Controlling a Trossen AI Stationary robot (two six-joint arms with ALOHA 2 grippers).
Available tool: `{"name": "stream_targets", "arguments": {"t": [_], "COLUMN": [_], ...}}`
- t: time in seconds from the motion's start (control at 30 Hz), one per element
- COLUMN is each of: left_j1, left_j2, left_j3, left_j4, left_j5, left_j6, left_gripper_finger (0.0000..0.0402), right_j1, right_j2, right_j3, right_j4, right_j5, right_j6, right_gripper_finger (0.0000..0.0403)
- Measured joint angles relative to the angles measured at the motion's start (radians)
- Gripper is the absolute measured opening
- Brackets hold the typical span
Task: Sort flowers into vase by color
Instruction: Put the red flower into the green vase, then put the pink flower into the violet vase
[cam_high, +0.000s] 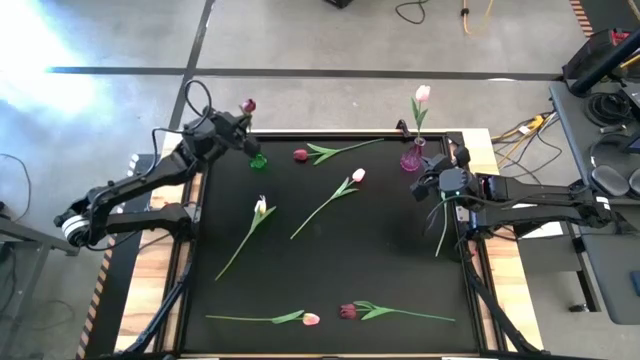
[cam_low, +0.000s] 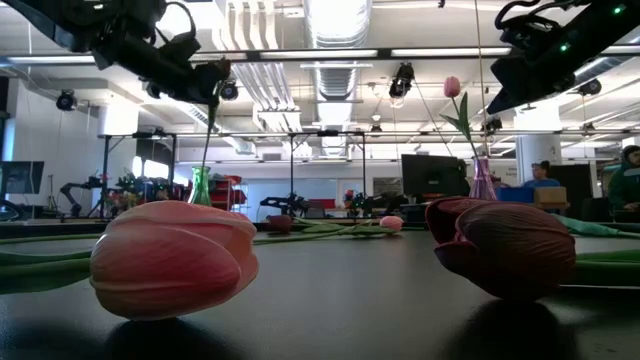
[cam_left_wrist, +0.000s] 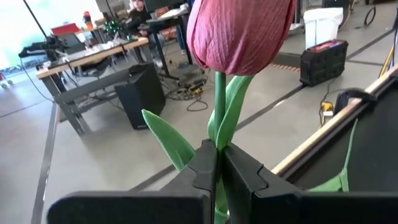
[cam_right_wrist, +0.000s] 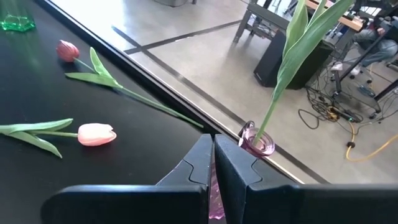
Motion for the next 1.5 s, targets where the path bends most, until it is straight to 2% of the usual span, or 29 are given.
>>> {"name": "stream_targets", "arguments": {"t": [0.33,0.63,0.93,1.07,1.27,1.5], "left_j1": [0.000,-0.001,-0.019,-0.066,-0.173,-0.327], "left_j2": [-0.002,-0.020,-0.070,-0.116,-0.193,-0.238], "left_j3": [-0.018,0.014,0.124,0.103,0.037,-0.036], "left_j4": [-0.036,-0.124,-0.391,-0.412,-0.416,-0.417], "left_j5": [0.000,0.000,0.000,-0.014,-0.041,-0.144], "left_j6": [-0.025,-0.037,-0.081,-0.103,-0.160,-0.191], "left_gripper_finger": [0.0028,0.0096,0.0168,0.0184,0.0187,0.0187], "right_j1": [0.000,0.000,0.000,0.000,0.000,0.000], "right_j2": [0.000,0.000,0.000,0.000,0.000,0.000], "right_j3": [0.000,0.000,0.000,0.000,0.000,0.000], "right_j4": [0.000,0.000,0.000,0.000,0.000,0.000], "right_j5": [0.000,0.000,0.000,0.000,0.000,-0.003], "right_j6": [0.001,0.002,-0.015,-0.017,-0.023,-0.025], "right_gripper_finger": [0.0012,0.0012,0.0012,0.0012,0.0012,0.0012]}}
